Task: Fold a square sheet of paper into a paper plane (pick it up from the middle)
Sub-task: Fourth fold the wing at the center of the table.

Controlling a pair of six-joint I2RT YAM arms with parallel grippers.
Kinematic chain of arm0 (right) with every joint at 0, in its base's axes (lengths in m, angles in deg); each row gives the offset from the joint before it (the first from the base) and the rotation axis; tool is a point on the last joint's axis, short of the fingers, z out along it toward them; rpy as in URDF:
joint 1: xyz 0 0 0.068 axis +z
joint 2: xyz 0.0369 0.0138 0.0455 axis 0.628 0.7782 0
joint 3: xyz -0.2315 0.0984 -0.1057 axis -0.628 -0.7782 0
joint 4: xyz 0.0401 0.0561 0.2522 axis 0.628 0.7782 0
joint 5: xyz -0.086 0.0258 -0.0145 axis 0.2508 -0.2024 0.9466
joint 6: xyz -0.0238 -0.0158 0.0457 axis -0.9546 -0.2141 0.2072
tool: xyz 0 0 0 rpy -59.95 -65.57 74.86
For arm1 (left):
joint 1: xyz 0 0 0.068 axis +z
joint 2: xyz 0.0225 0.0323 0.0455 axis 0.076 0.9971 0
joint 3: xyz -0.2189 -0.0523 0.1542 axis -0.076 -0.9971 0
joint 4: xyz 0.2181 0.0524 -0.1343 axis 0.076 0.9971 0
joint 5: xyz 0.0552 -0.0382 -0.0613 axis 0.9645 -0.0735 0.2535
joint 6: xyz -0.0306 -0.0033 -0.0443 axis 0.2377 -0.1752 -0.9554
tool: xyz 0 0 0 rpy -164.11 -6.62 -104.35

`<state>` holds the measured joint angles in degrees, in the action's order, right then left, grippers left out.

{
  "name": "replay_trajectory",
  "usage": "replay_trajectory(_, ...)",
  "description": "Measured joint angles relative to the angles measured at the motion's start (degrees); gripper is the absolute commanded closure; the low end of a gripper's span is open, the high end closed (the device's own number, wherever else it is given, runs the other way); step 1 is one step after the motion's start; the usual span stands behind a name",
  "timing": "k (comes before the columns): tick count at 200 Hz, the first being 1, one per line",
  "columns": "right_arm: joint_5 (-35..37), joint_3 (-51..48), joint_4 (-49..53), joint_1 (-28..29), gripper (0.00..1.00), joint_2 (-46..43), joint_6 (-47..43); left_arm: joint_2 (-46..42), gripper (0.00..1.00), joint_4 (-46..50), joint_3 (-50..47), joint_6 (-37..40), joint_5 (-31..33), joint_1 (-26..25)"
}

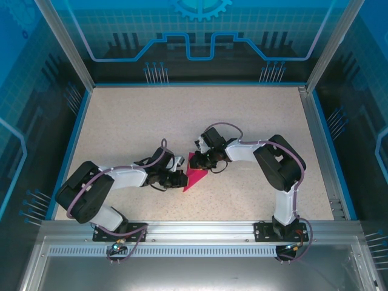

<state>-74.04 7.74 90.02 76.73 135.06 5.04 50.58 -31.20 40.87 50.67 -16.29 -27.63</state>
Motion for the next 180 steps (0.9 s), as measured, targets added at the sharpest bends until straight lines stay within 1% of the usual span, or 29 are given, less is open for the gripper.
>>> replay_trajectory(15, -0.1, 0.2, 0.2, 0.0, 0.79, 0.2, 0.0, 0.0, 0.96, 0.0, -0.1, -0.1, 0.1, 0.0)
replay_trajectory(40, -0.2, 0.6, 0.7, 0.0, 0.79, 0.4, 0.0, 0.0, 0.99, 0.0, -0.2, -0.1, 0.4, 0.0)
replay_trajectory(67, -0.5, 1.0, 1.0, 0.0, 0.79, 0.7, 0.0, 0.0, 0.95, -0.1, -0.8, -0.3, 1.3, 0.0)
replay_trajectory(83, -0.7, 1.2, 1.1, 0.0, 0.79, 0.9, 0.0, -0.5, 0.91, -0.2, -1.0, -0.9, 1.5, 0.0)
replay_trajectory(133, -0.8, 1.4, 1.1, 0.0, 0.79, 1.1, 0.0, -2.3, 0.88, 0.7, -1.6, -2.2, 2.8, 0.0)
replay_trajectory(160, -0.8, 1.4, 1.2, 0.0, 0.79, 1.1, 0.0, -2.8, 0.9, 2.1, -1.7, -2.8, 2.8, 0.0)
replay_trajectory(180, -0.8, 1.4, 1.2, 0.0, 0.79, 1.2, 0.0, -2.8, 0.95, 1.6, -2.0, -3.1, 2.6, 0.0)
